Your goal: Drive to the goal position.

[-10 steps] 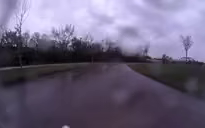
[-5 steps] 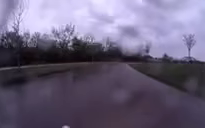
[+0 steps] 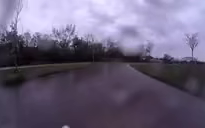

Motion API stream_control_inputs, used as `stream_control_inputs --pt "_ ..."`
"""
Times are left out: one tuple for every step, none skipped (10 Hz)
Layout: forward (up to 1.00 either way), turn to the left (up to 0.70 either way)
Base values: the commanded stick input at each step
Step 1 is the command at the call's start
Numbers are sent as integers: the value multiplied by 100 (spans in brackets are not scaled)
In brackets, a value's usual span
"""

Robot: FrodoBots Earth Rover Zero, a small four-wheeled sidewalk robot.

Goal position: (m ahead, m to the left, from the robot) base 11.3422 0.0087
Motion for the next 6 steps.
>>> stream_control_inputs --pt "70 0" --pt "70 0" --pt "70 0" --pt "70 0" --pt "70 0" --pt "70 0"
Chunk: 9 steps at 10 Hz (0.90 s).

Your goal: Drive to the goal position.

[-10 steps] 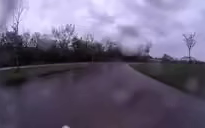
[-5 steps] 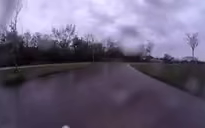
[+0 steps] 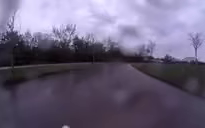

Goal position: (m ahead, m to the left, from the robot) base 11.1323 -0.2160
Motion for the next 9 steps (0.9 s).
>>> stream_control_inputs --pt "70 0" --pt "70 0" --pt "70 0" --pt "70 0" --pt "70 0" --pt "70 0" --pt "70 0" --pt "70 0" --pt "70 0"
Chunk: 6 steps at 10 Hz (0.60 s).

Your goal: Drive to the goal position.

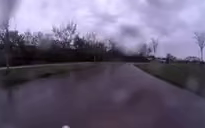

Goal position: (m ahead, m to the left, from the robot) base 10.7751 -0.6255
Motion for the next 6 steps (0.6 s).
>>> stream_control_inputs --pt "70 0" --pt "70 0" --pt "70 0" --pt "70 0" --pt "70 0" --pt "70 -25"
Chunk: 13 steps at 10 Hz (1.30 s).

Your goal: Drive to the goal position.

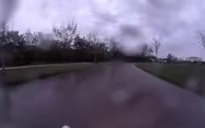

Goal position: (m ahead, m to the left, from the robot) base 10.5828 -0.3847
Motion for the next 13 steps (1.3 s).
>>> stream_control_inputs --pt "70 -35" --pt "70 -35" --pt "70 -35" --pt "70 -35" --pt "70 -35" --pt "70 -35" --pt "70 -35" --pt "70 -35" --pt "70 -35" --pt "70 -35" --pt "70 -34" --pt "70 -23" --pt "70 0"
